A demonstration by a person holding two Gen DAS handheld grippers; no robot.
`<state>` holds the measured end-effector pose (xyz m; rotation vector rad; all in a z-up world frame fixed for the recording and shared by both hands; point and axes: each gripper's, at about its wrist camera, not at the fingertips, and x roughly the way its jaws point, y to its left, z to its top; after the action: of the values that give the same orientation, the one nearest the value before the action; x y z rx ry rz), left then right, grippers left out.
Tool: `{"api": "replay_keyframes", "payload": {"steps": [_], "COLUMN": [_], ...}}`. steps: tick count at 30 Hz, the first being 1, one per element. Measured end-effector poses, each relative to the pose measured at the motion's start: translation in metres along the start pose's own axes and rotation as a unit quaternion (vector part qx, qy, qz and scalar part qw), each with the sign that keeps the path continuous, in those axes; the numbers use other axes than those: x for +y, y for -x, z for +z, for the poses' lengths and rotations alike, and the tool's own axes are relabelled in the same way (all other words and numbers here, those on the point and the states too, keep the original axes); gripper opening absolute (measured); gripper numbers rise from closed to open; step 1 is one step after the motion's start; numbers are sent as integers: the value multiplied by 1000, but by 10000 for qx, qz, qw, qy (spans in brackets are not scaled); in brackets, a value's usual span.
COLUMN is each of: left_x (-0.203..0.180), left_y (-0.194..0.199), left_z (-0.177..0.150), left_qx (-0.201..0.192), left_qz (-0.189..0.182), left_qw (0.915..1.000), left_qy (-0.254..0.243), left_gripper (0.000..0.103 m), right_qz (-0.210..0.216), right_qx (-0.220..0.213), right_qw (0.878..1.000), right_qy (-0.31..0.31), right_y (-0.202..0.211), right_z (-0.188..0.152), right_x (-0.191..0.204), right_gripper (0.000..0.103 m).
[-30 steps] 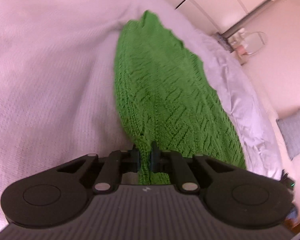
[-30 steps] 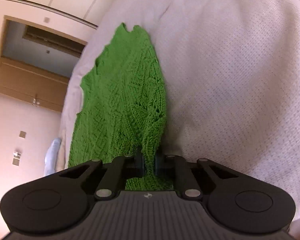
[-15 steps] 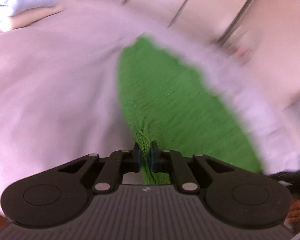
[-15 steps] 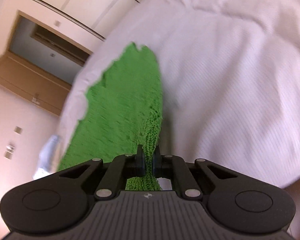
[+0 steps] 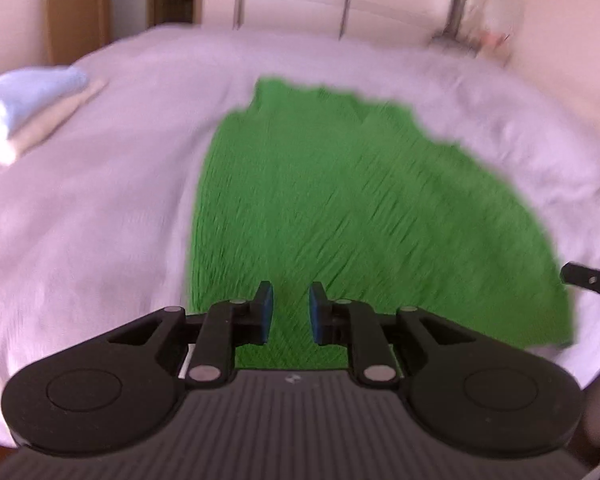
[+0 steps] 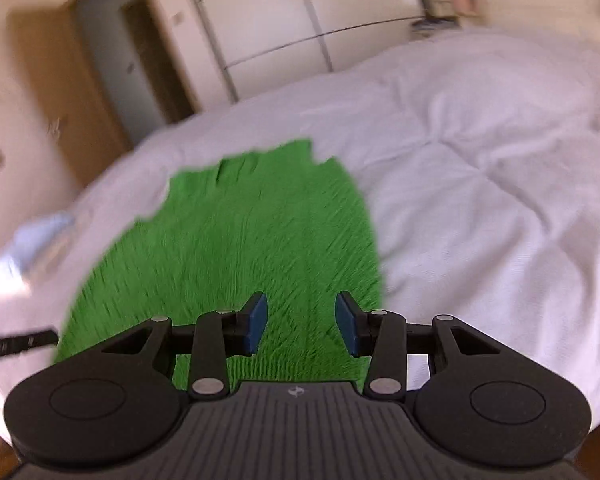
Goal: Fold clothes
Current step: 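Withdraw both grippers above the flattened vest, then move toward its hem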
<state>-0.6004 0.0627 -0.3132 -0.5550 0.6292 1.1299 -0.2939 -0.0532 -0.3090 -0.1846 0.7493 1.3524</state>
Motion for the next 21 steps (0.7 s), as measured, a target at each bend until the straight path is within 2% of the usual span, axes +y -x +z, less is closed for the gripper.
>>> {"api": "replay_keyframes", "payload": {"steps": [2,5,10,11,12,15,16,17,18,20,21], "left_x": [-2,-4,-2,-6,-13,-32,-37,-40,-44,-48,-50], "left_y": [-11,-1,25,32,39,67,76,84,92,103,107], "left_z": [-8,-17,-15,-11,-6,8,11,14,16,18,17], "left_qx": [164,194,555,581,538,171,38,-56,-149,-235,-225], "left_qz": [155,335,641,740,849,1029,1036,1020,1003,983,990], "left_qw": [9997,9992,9962,9955,9949,9938,9935,9935,9934,9931,9929], "left_qy": [97,57,193,141,21,-378,-461,-501,-540,-590,-626], "left_gripper": [19,21,20,25,34,41,42,47,52,53,53], "right_qz": [-94,-458,-555,-572,-590,-641,-659,-676,-693,-613,-580], "right_qx": [129,538,713,654,596,420,361,303,244,57,-21], "right_qw": [9993,9964,9959,9962,9964,9966,9965,9964,9962,9972,9976], "right_qy": [326,475,-34,-89,-145,-310,-365,-420,-475,-422,-388], "right_y": [-21,-41,-25,-16,-8,17,25,33,41,55,62], "right_z": [-13,-34,-39,-34,-28,-12,-7,-2,4,12,16], "right_x": [11,8,0,1,2,6,7,8,9,17,21], "right_gripper": [41,40,41,42,45,59,68,76,79,91,93]}}
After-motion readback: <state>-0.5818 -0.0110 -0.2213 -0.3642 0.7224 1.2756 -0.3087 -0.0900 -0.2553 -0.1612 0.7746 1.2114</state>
